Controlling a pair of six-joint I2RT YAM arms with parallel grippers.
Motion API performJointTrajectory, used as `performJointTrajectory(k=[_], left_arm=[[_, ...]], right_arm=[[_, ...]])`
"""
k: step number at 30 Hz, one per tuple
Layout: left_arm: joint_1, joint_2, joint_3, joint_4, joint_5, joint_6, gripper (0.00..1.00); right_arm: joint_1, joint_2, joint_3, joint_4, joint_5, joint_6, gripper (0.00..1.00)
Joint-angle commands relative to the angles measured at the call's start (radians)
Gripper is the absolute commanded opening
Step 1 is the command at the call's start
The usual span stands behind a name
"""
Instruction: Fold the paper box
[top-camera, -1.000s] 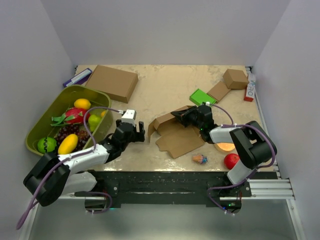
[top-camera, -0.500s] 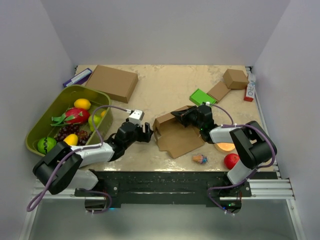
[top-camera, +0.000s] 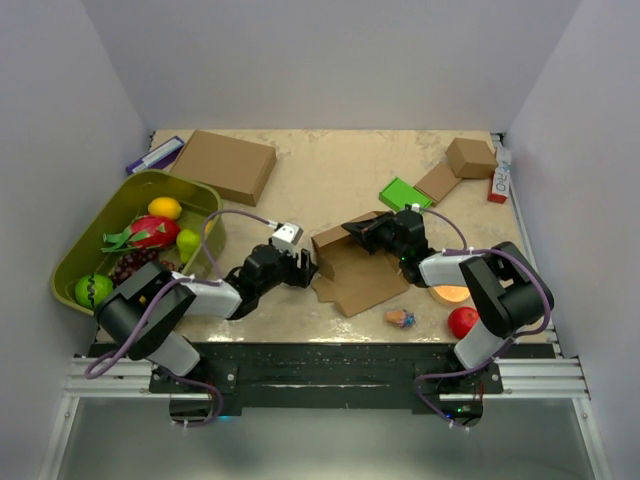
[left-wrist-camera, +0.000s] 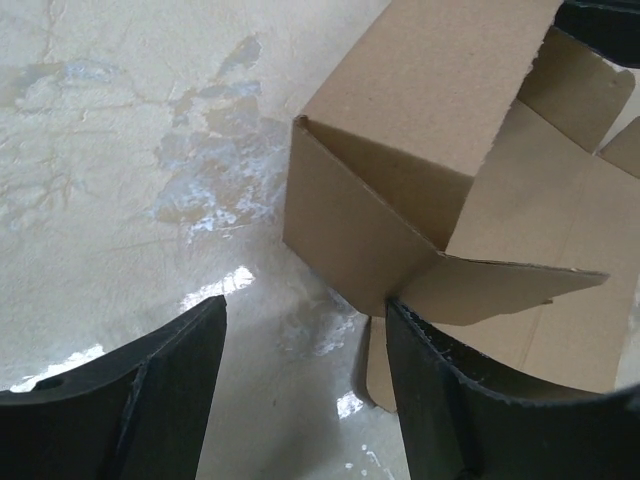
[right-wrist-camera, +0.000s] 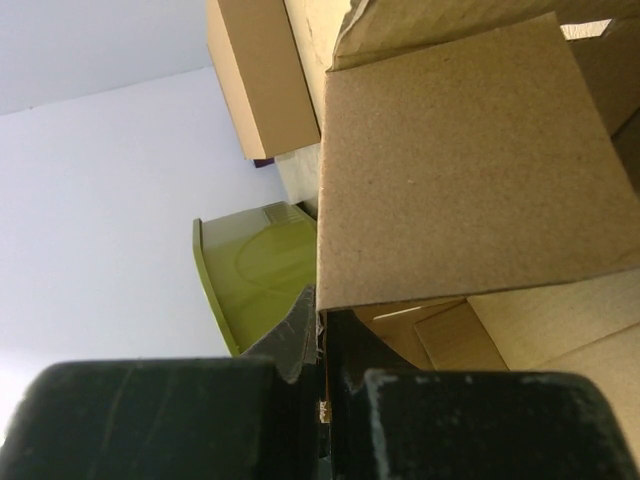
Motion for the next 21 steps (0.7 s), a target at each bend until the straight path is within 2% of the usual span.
performJointTrajectory(k=[1,17,21], left_arm=[[-0.039,0.035,0.043,0.136,0.003,0.021,0.69],[-0.114,0.118,0.023,0.297,-0.174,-0.036,0.70],[-0.136,0.149,0.036,0.343,-0.180,-0.013,0.70]], right_arm=[[0.003,-0.033,-0.008,0.004,0.012,-0.019,0.00],[0.003,-0.056,-0.080,-0.024,0.101,-0.122,0.00],[0.003,-0.013,-0.123,0.052,0.101,-0.109,0.00]])
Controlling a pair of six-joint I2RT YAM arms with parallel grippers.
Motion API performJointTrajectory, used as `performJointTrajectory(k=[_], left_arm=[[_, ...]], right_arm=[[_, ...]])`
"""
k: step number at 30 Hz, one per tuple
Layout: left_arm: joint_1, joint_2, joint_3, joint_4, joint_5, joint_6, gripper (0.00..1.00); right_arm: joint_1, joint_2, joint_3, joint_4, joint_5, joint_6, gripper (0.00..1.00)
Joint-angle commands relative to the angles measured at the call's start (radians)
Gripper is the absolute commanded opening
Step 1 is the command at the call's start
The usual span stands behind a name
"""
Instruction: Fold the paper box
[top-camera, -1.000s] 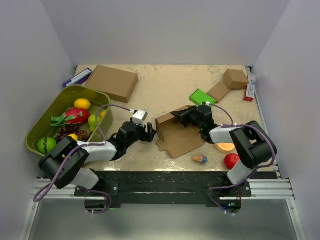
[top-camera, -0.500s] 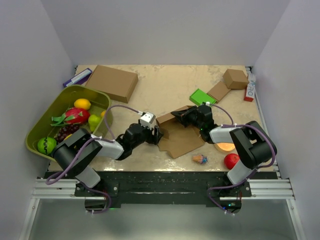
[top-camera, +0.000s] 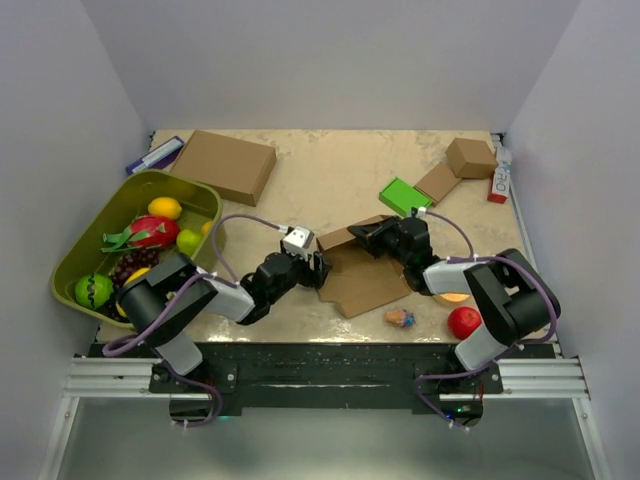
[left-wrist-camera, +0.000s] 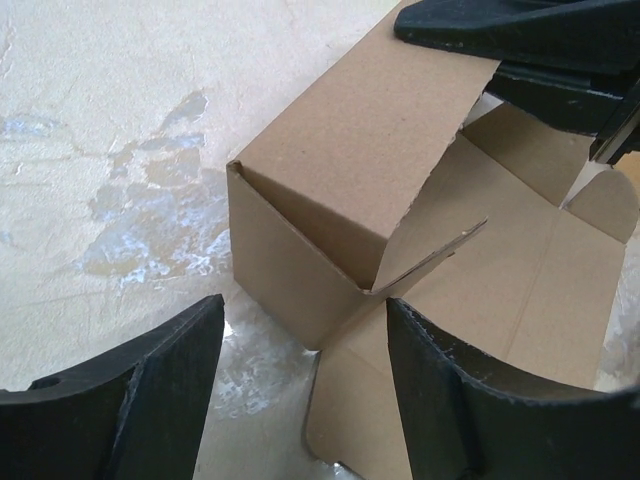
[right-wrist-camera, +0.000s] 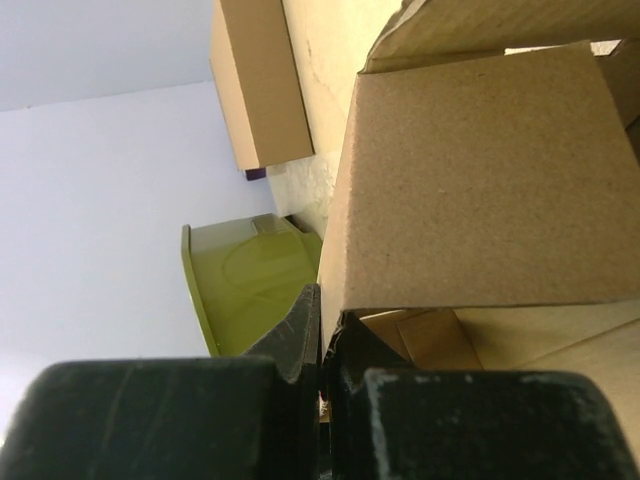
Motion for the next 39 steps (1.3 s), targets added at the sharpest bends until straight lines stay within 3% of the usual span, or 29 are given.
performJointTrajectory(k=[1,12,18,27,32,35,36,39], left_arm=[[-0.025,0.037,0.014,0.137,-0.060,0.019,0.69],[-0.079,0.107,0.052,0.174,-0.232,0.046,0.56],[-0.111,0.155,0.057,0.267,-0.333,0.083,0.56],[-0.128,0.186,0.091,0.280,-0.493,0.145,0.29],[-0.140,0.186,0.091,0.327,-0.559,0.215,0.21],[-0.140,0.178,0.104,0.262,-0.575,0.223,0.14],[-0.139,0.167,0.114,0.235,-0.582,0.206,0.10],[-0.113,0.123,0.121,0.099,-0.560,0.137,0.01]], right_arm=[[0.004,0.045,-0.060,0.033,0.039,-0.040,0.00],[0.003,0.052,-0.060,0.039,0.031,-0.032,0.00],[0.004,0.046,-0.064,0.033,0.030,-0.030,0.00],[0.004,0.014,-0.061,-0.002,0.039,-0.041,0.00],[0.003,-0.018,-0.058,-0.028,0.042,-0.062,0.00],[0.004,-0.050,-0.049,-0.042,0.031,-0.088,0.16],[0.003,-0.063,-0.048,-0.057,0.028,-0.099,0.31],[0.003,-0.144,-0.025,-0.132,0.027,-0.173,0.58]])
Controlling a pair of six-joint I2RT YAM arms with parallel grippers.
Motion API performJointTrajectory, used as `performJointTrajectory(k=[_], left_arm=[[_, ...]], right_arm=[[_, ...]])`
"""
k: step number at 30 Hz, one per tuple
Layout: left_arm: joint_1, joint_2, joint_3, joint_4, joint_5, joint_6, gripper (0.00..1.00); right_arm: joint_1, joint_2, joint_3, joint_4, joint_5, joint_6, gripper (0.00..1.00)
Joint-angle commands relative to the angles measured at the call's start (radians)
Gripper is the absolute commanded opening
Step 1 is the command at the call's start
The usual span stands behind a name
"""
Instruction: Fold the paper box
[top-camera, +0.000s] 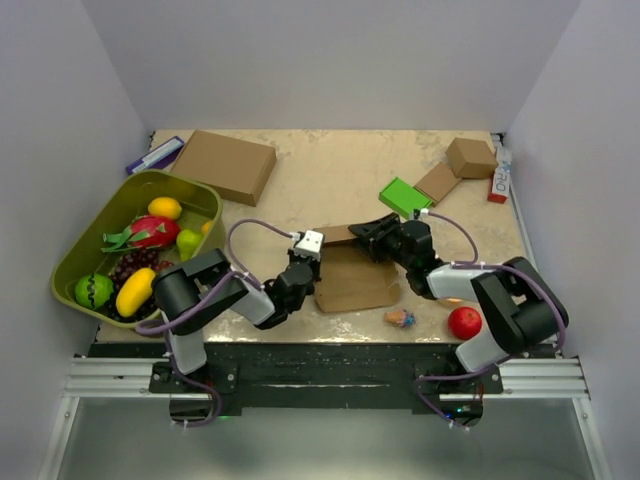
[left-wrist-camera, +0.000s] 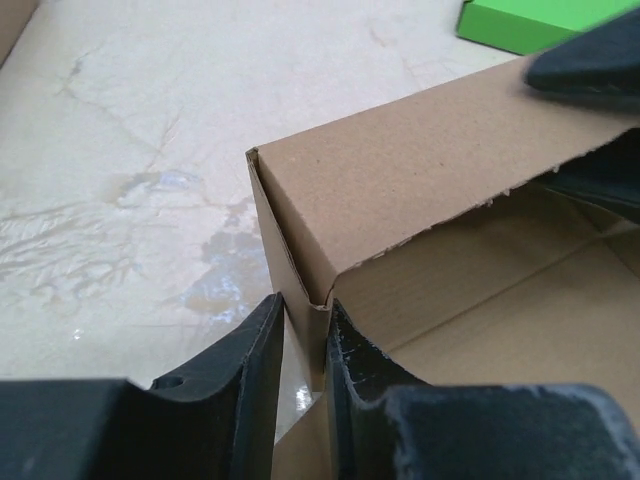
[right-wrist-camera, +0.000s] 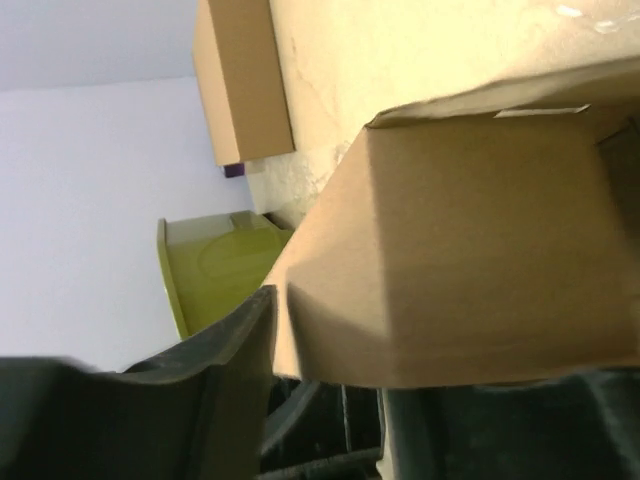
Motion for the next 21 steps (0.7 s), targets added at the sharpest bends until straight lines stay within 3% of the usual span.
performJointTrajectory(k=[1,5,13,17,21], left_arm=[[0.045,-0.079,0.037,-0.119,-0.005,-0.066,0.00],[0.100,-0.159,0.023,-0.268,0.127,-0.131,0.00],[0.232,-0.266,0.101,-0.636,0.406,-0.177,0.00],[0.263,-0.300,0.147,-0.773,0.442,-0.171,0.00],[0.292,-0.326,0.173,-0.831,0.468,-0.177,0.00]], right_arm=[[0.001,-0.114,0.036,-0.151,-0.003,-0.189,0.72],[0.001,-0.215,0.099,-0.321,-0.030,-0.378,0.86],[0.001,-0.489,0.232,-0.721,0.087,-0.740,0.89],[0.004,-0.568,0.295,-0.908,0.191,-0.878,0.91],[0.012,-0.585,0.318,-0.993,0.228,-0.949,0.92]])
